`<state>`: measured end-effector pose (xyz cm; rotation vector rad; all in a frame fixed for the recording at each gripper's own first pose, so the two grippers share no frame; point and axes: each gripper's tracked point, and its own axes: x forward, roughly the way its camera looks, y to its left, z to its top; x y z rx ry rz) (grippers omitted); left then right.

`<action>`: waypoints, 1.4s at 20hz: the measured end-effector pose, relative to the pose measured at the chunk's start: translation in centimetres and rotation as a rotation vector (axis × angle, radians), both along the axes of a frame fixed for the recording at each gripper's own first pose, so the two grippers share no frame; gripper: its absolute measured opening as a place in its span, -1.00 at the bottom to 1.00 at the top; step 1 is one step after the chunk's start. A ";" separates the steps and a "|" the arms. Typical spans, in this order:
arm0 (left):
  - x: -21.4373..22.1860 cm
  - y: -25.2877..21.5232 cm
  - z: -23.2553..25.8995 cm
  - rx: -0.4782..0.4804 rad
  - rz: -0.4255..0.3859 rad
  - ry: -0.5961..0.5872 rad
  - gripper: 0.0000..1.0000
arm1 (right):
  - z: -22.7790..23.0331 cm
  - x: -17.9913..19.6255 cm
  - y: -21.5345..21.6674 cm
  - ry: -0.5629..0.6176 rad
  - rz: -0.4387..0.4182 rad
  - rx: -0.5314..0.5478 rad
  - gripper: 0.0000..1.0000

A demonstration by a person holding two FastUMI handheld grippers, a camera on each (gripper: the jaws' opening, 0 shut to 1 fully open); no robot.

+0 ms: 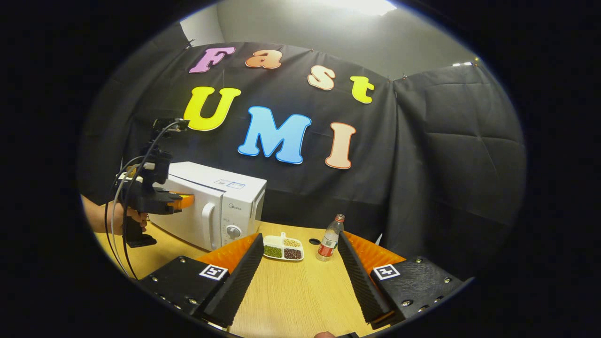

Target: Open the microwave oven with the left hand, put the food in, and close the microwave oven.

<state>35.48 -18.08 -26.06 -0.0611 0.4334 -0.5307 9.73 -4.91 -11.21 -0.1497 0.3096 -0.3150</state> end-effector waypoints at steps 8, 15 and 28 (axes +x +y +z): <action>0.9 -0.7 0.0 0.091 0.045 -0.028 -0.85 | 0.4 -0.2 1.0 -0.027 0.048 0.034 0.94; -4.5 1.5 6.9 0.022 0.064 -0.116 -0.85 | 1.5 -1.1 1.4 -0.068 0.110 0.062 0.94; -18.0 7.5 17.6 -0.006 0.143 -0.277 -0.85 | 2.9 -4.6 2.5 -0.156 0.210 0.147 0.94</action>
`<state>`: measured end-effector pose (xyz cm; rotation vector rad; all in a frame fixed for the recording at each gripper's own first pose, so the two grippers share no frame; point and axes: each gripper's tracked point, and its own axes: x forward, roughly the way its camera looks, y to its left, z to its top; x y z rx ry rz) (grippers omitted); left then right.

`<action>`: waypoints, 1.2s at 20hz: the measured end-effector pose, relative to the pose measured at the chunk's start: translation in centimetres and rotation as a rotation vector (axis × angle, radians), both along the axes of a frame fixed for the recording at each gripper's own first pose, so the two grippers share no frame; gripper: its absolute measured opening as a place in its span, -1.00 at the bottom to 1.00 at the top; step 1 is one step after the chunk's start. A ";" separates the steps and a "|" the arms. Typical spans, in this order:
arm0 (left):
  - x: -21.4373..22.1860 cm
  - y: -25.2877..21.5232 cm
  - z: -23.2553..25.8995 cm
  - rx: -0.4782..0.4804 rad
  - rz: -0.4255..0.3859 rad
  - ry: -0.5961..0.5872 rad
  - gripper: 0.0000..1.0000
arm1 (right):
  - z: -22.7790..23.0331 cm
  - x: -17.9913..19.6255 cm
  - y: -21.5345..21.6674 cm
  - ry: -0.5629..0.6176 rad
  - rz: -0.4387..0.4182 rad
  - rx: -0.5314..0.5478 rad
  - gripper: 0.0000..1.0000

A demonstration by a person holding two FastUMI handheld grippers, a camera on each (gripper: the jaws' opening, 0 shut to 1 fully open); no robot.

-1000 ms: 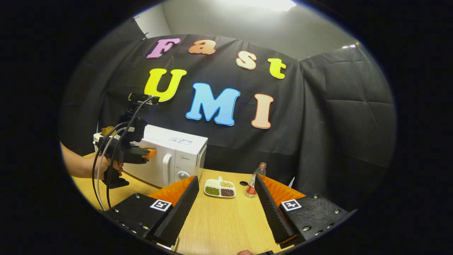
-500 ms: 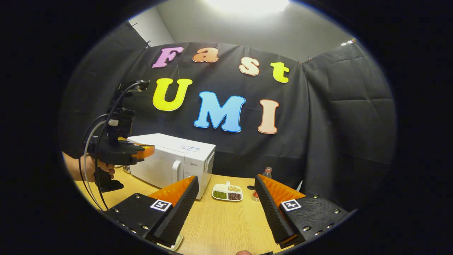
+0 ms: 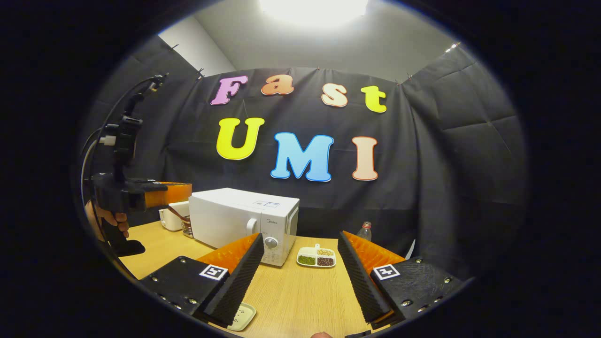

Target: Open the microwave oven with the left hand, put the food in, and close the microwave oven.

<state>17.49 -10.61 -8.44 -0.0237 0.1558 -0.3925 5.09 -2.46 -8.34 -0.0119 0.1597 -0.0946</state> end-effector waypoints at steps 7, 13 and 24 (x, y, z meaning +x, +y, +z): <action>-4.4 3.1 0.2 0.000 0.004 -0.007 -0.86 | 1.4 -0.8 1.4 -0.031 -0.029 0.016 0.93; -7.4 6.7 1.2 0.011 0.006 -0.018 -0.86 | 2.7 -2.9 3.3 -0.051 -0.059 0.021 0.93; -10.5 10.5 1.8 -0.004 0.041 -0.032 0.74 | 4.0 -6.0 5.1 -0.049 -0.064 -0.003 0.93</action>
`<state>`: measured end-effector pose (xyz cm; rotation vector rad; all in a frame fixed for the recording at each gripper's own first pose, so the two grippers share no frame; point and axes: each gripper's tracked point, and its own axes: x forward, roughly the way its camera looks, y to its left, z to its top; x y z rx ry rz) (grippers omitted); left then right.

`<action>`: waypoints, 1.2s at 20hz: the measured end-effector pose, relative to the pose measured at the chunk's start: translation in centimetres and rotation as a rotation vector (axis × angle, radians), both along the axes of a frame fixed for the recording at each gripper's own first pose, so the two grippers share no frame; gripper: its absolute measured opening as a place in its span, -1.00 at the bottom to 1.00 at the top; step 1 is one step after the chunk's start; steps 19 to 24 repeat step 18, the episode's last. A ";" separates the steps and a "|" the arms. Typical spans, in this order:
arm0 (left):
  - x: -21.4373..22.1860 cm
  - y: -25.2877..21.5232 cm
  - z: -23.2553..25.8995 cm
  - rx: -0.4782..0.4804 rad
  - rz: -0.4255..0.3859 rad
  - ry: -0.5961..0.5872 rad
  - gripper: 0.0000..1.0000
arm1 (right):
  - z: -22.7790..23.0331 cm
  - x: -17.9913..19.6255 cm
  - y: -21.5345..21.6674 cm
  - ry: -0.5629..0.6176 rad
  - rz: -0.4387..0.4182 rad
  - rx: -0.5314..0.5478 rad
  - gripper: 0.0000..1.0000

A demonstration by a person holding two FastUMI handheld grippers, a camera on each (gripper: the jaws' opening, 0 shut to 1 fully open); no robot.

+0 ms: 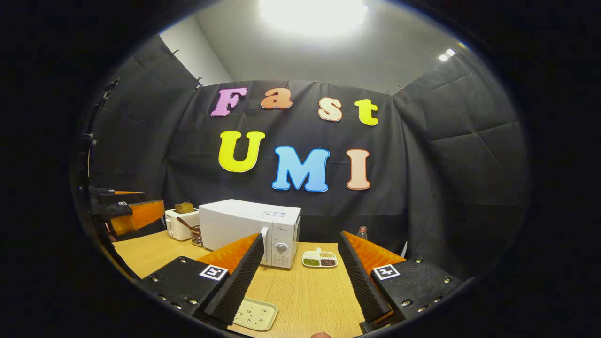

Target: Open the microwave oven with the left hand, put the food in, and close the microwave oven.

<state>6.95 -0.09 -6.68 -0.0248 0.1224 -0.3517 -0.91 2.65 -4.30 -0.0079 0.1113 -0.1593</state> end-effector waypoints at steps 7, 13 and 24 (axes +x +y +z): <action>-0.6 1.5 1.2 0.021 0.028 -0.035 0.96 | 0.9 -0.3 0.6 -0.019 0.002 0.020 0.93; -0.8 3.5 1.4 0.002 0.063 -0.043 0.93 | 2.0 -0.5 1.6 -0.038 0.020 -0.010 0.93; -1.0 4.2 1.7 0.006 0.060 -0.057 0.93 | 2.5 -0.7 2.2 -0.042 0.017 -0.008 0.93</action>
